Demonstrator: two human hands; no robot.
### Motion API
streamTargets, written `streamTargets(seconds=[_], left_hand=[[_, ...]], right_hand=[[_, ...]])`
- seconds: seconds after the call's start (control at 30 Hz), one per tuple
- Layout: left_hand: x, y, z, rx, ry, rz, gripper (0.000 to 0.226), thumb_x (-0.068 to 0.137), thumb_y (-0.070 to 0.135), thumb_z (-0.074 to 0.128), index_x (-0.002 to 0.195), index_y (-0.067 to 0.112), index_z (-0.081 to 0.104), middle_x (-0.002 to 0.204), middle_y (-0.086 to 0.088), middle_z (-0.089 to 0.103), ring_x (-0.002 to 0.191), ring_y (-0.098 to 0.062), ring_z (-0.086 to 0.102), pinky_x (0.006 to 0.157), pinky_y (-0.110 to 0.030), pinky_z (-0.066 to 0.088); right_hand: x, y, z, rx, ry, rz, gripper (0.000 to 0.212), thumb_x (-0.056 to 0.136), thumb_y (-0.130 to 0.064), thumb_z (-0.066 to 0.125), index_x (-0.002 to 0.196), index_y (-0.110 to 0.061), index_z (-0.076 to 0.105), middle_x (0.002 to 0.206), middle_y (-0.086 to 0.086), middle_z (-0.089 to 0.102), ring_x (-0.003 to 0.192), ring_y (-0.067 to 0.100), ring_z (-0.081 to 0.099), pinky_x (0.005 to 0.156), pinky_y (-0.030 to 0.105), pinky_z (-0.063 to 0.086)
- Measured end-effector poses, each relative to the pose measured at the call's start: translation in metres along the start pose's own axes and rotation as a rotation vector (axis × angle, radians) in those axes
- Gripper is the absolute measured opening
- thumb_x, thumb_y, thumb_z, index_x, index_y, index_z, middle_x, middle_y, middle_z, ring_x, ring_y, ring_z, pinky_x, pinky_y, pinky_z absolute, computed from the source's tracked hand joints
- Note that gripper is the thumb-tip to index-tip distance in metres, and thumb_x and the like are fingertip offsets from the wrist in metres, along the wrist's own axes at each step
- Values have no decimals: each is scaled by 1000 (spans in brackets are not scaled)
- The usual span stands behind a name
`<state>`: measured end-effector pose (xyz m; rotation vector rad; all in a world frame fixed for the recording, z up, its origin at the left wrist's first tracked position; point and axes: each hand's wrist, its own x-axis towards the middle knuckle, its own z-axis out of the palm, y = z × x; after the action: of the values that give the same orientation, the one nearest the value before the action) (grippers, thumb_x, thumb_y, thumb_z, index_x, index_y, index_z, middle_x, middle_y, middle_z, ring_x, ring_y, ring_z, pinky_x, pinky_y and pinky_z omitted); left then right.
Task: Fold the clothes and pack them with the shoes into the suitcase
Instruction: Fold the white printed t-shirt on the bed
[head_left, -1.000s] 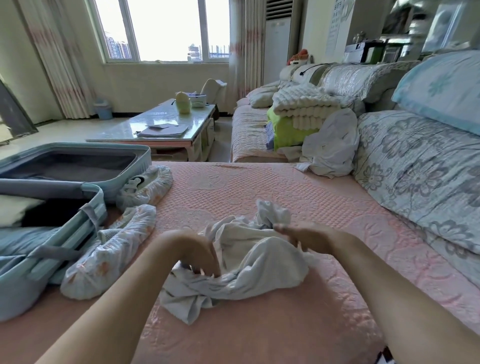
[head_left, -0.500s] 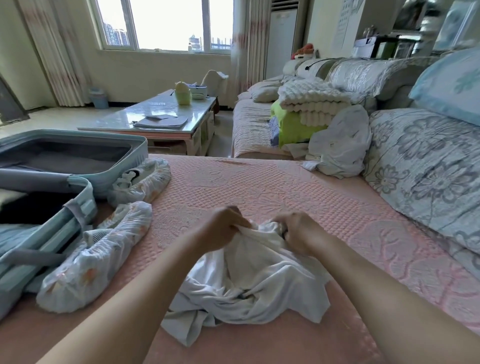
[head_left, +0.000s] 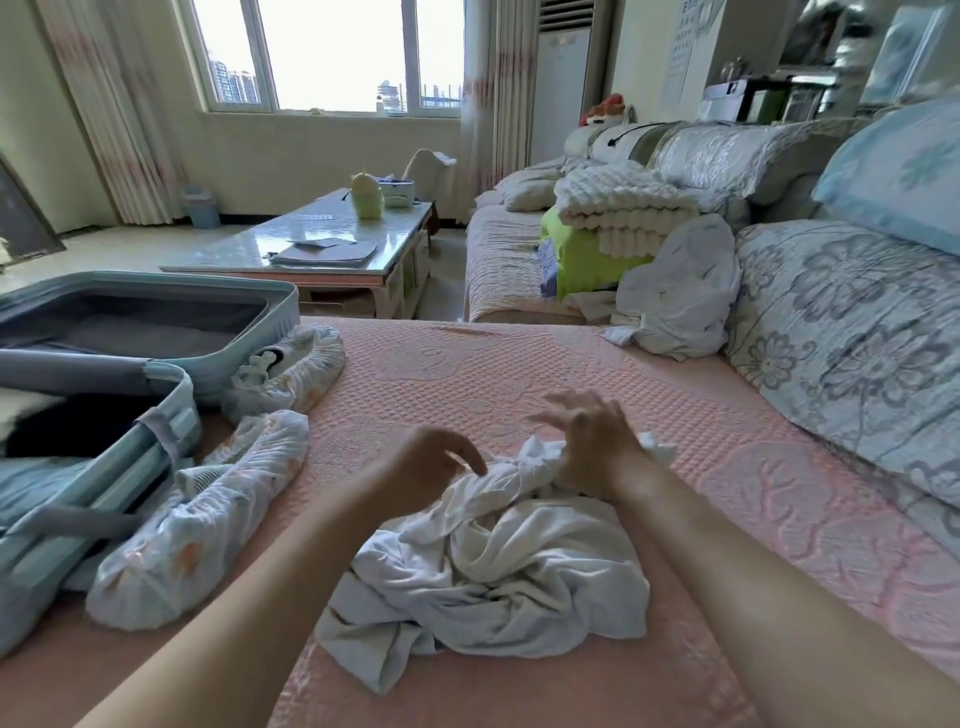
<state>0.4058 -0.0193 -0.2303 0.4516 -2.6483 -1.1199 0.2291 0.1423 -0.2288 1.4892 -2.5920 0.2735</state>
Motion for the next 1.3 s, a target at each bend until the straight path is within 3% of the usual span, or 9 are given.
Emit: streamTargets(seconds=[0.2,0.37,0.57,0.7,0.8,0.93,1.07,1.17,1.3], left_hand=[[10,-42,8,571,-137,-224,65,95,30,59,151,43,30,143,2,49,125,-22,51,101,-39,45],[31,-48,2,649,91,-191,16,87,28,59,97,24,71,96,3,69,91,-22,65,74,-27,51],[69,-34,-41,737,328,-252,25,97,34,50,108,34,73,106,2,65,105,-24,62,73,-28,43],[93,-40,-44,-43,409,-403,26,93,19,46,83,13,69,74,-5,75,70,-28,72,74,-37,59],[109,-50,-40,-406,587,-295,25,96,17,46,118,20,60,106,-4,73,96,-31,70,88,-54,56],[109,-59,-27,-405,340,-240,79,100,-3,43,155,43,11,156,-9,35,130,-24,51,91,-32,52],[94,-60,-16,220,192,-117,28,98,18,57,114,40,63,120,5,64,92,-11,62,69,-21,50],[68,-44,-4,430,-50,-28,11,89,37,67,88,38,56,99,11,60,83,-10,57,62,-22,44],[27,-37,10,540,-161,-78,42,85,63,60,104,29,44,101,10,50,86,-13,50,69,-29,39]], right_hand=[[6,-9,6,35,-120,10,25,88,-30,57,105,-36,74,111,-10,71,111,18,60,101,34,38],[20,12,9,170,231,193,18,86,-24,62,83,-32,78,91,0,60,89,25,58,77,34,48],[46,20,9,547,134,489,24,84,-18,55,68,-20,72,76,2,72,83,26,66,67,31,47],[77,13,8,1000,300,594,26,88,-8,55,68,-11,71,65,7,73,59,23,69,63,37,60],[99,13,19,1120,308,393,35,89,-9,60,122,-17,68,116,3,73,109,20,68,100,44,54],[102,21,35,835,-49,219,96,91,-6,58,158,-41,-1,155,0,42,138,17,47,113,39,42],[92,17,34,520,94,186,43,98,-17,57,141,-22,55,134,3,64,118,20,63,97,23,45],[69,4,26,507,-60,88,29,92,-22,62,119,-29,69,120,-7,69,101,8,63,87,18,44],[42,-10,22,317,-344,20,37,91,-34,67,128,-39,65,127,-11,64,112,11,61,95,23,45]])
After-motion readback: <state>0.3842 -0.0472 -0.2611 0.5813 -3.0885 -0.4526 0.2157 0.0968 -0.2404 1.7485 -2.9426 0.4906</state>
